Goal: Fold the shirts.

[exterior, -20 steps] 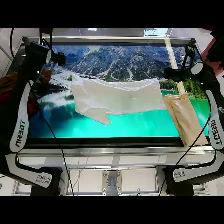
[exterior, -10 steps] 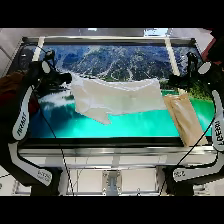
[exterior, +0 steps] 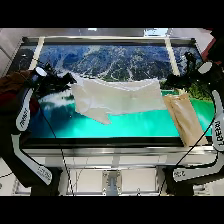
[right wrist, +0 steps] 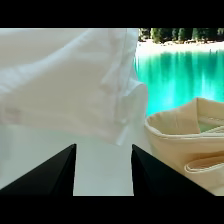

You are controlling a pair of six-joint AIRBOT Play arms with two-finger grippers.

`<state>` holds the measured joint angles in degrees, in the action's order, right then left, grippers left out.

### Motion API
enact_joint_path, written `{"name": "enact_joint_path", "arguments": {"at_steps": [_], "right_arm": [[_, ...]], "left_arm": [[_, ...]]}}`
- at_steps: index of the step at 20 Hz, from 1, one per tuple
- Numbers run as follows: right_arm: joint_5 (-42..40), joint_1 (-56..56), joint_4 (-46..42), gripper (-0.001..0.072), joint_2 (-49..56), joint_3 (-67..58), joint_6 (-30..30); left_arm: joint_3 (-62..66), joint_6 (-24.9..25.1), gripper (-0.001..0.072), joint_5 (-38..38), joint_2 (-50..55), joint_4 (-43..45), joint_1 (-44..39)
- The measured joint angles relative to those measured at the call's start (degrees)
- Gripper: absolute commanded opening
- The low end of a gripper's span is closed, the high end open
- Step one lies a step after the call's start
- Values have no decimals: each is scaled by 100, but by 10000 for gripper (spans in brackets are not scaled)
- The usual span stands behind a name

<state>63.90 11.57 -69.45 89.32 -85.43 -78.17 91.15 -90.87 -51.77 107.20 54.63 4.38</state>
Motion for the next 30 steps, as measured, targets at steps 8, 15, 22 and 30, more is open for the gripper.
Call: {"name": "enact_joint_path", "arguments": {"at_steps": [8, 15, 22, 30], "right_arm": [[199, 7, -120, 402, 0, 50, -232], [-17, 85, 776, 406, 70, 1222, -789], [-1438, 87, 2710, 405, 468, 1954, -66], [-1530, 118, 3198, 406, 501, 2028, 240]], "left_arm": [[619, 289, 17, -334, 118, -671, 17], [1224, 505, 17, -745, 122, -800, 17], [1300, 634, 17, -935, 122, -809, 17], [1305, 739, 16, -1113, 122, -813, 17]]}}
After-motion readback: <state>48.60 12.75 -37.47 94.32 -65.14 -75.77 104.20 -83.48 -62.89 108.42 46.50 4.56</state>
